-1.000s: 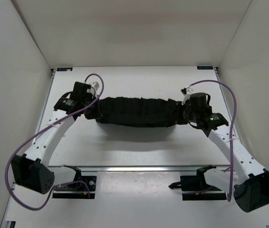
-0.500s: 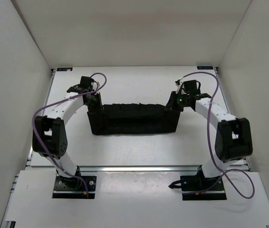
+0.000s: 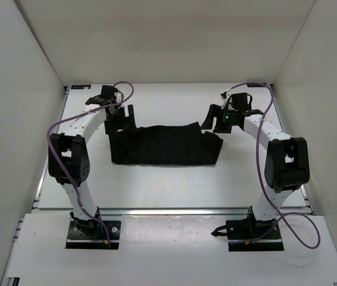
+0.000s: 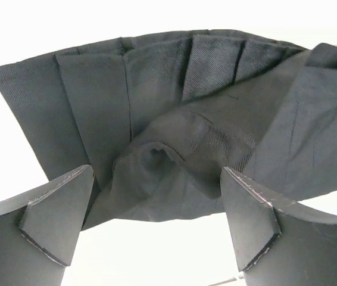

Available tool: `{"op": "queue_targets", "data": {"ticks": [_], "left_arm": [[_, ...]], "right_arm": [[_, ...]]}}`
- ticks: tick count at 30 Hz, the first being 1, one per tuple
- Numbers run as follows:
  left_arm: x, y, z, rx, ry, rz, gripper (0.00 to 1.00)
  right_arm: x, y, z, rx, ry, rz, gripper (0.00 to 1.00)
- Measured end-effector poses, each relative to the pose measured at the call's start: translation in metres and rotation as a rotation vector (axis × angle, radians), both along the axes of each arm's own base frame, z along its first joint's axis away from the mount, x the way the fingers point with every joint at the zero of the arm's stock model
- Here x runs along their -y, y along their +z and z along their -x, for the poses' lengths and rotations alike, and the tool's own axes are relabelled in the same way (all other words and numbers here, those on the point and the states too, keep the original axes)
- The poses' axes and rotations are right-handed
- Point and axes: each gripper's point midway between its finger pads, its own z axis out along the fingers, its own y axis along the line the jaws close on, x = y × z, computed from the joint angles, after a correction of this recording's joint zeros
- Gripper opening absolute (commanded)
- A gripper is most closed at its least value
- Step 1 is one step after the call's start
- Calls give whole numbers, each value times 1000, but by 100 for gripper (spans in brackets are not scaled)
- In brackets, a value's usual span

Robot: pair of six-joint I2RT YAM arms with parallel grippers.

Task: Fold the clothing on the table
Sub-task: Fold the skirt

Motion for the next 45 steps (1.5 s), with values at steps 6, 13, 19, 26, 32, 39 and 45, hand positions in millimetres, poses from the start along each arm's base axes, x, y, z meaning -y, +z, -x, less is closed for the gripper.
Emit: {"op": "queue_targets", "data": {"ticks": [6, 13, 19, 26, 32, 39, 45], "left_arm": [[-4, 18, 24, 76, 0, 1, 99], [-9, 0, 79, 67, 15, 20, 97], [-12, -38, 106, -24, 36, 20, 79], [-8, -50, 106, -25, 54, 49, 22], [-16, -62, 106, -59, 77, 8, 10], [-30, -55, 99, -50, 108, -42, 7], [-27, -30, 82, 24, 89, -41, 0]], "right_arm": [[3, -3, 32, 24, 9, -5, 71], [-7, -31, 73, -17, 59, 6, 71], [-14, -46, 87, -32, 96, 21, 64], [-9, -50, 81, -12, 86, 52, 43], [-2, -63, 79, -40, 70, 68, 29], [11, -77, 82, -96, 32, 91, 32], [32, -54, 75, -59, -62, 94, 71]]}}
